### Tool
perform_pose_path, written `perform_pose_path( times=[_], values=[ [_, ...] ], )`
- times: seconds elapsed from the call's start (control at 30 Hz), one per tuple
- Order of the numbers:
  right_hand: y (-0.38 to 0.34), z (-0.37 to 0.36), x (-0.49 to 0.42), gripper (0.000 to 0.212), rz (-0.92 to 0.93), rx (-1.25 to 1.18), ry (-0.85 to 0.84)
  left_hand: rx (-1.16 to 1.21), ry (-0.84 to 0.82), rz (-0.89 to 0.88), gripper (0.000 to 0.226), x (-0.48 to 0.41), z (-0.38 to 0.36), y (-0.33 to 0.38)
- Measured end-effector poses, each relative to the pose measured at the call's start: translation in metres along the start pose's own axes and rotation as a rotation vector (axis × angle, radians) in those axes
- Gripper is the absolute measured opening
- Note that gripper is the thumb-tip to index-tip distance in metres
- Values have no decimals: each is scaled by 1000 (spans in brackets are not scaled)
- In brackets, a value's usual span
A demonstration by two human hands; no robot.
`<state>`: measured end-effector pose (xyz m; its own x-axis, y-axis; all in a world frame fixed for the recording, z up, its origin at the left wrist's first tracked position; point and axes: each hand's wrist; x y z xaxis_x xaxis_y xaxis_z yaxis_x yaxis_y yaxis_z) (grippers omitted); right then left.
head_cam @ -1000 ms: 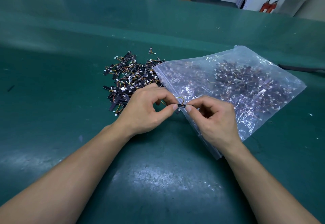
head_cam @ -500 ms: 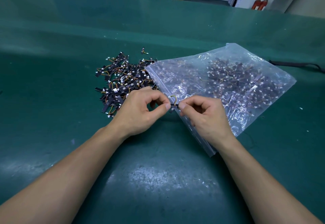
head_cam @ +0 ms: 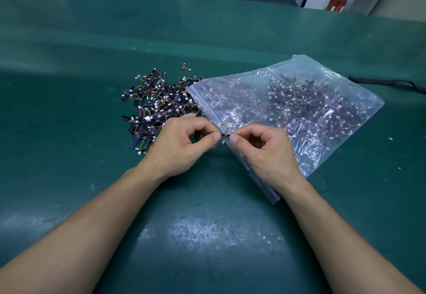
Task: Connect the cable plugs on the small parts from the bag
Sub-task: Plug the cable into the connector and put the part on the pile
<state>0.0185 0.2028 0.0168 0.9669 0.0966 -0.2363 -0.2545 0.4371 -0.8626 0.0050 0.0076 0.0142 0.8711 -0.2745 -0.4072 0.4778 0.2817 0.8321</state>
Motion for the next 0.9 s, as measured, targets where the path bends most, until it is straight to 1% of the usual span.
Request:
perform_pose_path(
  times=[0.1,0.27,0.43,0.67,0.83,0.9],
  values=[
    [3,-1,-1,21,11,36,7,-12,-17,-10,16,0,2,1],
    [5,-1,0,10,19,27,-14,-20,-7,12,18,0,3,-1],
    [4,-2,0,10,8,4,-17,-26,3,20,21,0,4,-2],
    [5,-2,-1,16,24,49,25,-39,16,6,9,1,4,-2],
    [2,-2,-1,10,29,47,16,-70,36,3,7,0,5,-4],
    [3,-2,-1,17,43,68,19,-85,33,-8,7,0,6,-4]
  ],
)
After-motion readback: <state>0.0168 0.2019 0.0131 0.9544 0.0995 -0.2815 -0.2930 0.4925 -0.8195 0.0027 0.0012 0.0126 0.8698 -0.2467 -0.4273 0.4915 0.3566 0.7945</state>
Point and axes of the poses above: each hand's wrist, its own x-axis away from the middle knuckle, its own z-axis out of the back of the hand, y = z × x, and after that the axes turned 8 degrees about x, right-handed
